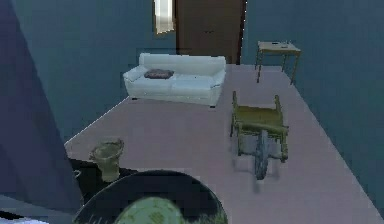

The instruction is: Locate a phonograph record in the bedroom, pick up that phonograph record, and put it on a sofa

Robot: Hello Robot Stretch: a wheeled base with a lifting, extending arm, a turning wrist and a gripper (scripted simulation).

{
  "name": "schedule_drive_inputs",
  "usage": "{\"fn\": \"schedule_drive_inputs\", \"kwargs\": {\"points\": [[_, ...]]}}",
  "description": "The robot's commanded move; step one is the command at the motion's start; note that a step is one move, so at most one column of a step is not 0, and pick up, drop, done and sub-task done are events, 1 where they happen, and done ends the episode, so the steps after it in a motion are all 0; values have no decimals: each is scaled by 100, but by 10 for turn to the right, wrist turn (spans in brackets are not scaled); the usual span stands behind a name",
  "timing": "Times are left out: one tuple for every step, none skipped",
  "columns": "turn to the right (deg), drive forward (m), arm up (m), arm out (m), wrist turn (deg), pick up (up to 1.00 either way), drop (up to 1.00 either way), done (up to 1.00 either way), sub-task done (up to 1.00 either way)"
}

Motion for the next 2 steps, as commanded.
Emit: {"fn": "schedule_drive_inputs", "kwargs": {"points": [[0, 100, 0, 0, 0, 0, 0, 0, 0], [-30, 0, 0, 0, 0, 0, 0, 0, 0]]}}
